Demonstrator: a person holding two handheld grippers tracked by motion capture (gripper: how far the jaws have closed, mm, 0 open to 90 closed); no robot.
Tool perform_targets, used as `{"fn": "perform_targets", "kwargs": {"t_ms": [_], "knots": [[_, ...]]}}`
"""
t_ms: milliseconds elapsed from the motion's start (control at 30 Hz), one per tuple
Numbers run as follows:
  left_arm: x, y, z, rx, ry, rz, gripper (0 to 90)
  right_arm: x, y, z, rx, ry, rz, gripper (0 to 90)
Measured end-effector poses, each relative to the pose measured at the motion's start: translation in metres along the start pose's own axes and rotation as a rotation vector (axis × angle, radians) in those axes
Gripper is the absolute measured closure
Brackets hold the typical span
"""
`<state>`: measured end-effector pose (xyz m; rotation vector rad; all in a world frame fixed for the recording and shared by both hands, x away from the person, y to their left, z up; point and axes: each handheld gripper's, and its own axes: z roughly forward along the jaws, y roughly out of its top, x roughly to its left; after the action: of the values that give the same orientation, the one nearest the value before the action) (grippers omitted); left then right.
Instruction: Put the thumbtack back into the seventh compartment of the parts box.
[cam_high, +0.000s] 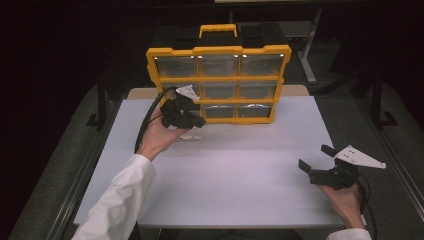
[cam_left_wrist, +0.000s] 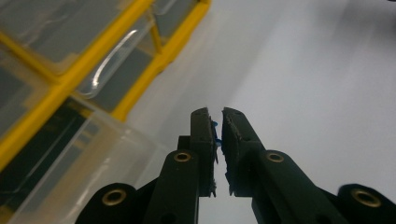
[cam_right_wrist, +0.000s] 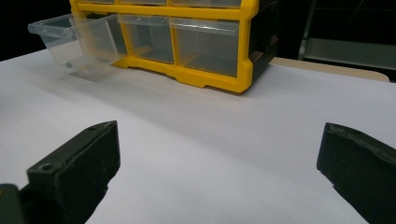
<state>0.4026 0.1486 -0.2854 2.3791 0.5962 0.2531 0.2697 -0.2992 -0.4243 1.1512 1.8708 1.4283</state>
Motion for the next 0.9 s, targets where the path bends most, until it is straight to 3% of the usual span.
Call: {"fn": "perform_targets", "kwargs": {"t_ms": [333,400,600,767,867,900], "knots": [[0.033,-0.011,-0.008,0.004,0.058,-0.044,82.8,0.0,0.0,0.0,0.002,-0.001,-0.002,0.0],[0.037,-0.013,-0.007,0.022,0.072,-0.045,82.8,0.0,0.0,0.0,0.001,-0.002,-0.002,0.0],[0.046,-0.018,-0.006,0.007,0.082,-0.065,81.8,0.0,0.0,0.0,0.001,-0.001,0.0,0.0],[0.042,-0.018,-0.005,0.016,0.145,-0.07,48.2,0.0,0.0,0.0,0.003,-0.004,-0.002,0.0],[0.042,-0.018,-0.005,0.01,0.145,-0.076,35.6,0.001,0.0,0.0,0.002,-0.003,-0.004,0.0],[0.042,-0.018,-0.005,0.01,0.145,-0.076,35.6,0.001,0.0,0.0,0.003,-0.004,-0.004,0.0]]}}
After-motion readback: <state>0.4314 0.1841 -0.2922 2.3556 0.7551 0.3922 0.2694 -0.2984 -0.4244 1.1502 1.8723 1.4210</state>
